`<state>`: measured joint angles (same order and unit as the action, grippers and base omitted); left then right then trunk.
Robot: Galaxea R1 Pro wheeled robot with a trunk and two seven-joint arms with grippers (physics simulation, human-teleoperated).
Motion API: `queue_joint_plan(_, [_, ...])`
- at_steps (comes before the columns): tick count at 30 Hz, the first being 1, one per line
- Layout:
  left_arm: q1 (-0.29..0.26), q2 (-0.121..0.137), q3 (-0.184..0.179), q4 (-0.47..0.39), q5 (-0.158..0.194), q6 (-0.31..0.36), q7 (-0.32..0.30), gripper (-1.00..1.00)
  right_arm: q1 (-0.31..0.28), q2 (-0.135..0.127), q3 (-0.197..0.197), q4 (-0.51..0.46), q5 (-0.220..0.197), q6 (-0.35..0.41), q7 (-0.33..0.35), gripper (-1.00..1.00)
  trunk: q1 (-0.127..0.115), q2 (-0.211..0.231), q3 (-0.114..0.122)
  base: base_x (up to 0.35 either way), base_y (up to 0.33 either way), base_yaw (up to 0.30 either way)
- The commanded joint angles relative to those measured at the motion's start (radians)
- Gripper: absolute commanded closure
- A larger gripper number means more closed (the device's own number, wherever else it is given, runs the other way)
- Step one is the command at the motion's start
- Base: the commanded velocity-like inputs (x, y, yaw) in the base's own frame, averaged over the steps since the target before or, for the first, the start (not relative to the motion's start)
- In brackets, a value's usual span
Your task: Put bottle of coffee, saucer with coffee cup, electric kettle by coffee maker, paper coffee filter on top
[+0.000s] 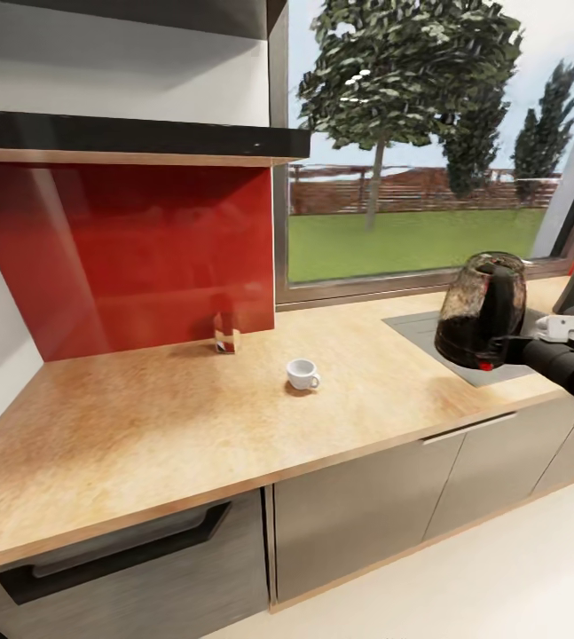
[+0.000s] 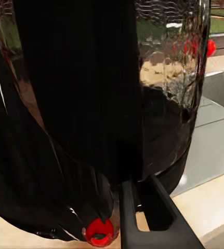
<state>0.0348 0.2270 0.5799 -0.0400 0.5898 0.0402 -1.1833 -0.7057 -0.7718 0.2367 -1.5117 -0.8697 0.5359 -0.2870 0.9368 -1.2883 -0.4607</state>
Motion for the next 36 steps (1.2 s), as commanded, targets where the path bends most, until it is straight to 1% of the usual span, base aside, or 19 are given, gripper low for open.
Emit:
queue_joint_plan(1, [0.000, 0.000, -0.008, -0.001, 0.010, 0.004, -0.002, -1.00, -0.002, -0.002, 0.002, -0.001, -0.006, 0.001, -0.010, 1.00, 0.000, -0.001, -0.001, 0.000, 0.000, -0.106])
queue_joint_plan(21, [0.000, 0.000, -0.010, -0.001, 0.010, 0.004, -0.002, -1.00, 0.002, -0.006, 0.003, 0.016, -0.005, -0.001, -0.006, 1.00, 0.000, -0.001, 0.005, 0.000, -0.005, -0.227])
queue_joint_plan(26, [0.000, 0.000, -0.012, -0.001, 0.010, 0.004, -0.002, -1.00, 0.004, -0.006, 0.003, 0.019, -0.004, -0.001, -0.006, 1.00, 0.000, -0.001, 0.006, 0.000, -0.202, -0.067])
queue_joint_plan(36, [0.000, 0.000, -0.012, -0.001, 0.010, 0.004, -0.002, -1.00, 0.006, -0.006, 0.003, 0.043, -0.004, -0.002, -0.006, 1.00, 0.000, -0.001, 0.006, 0.000, -0.282, -0.006])
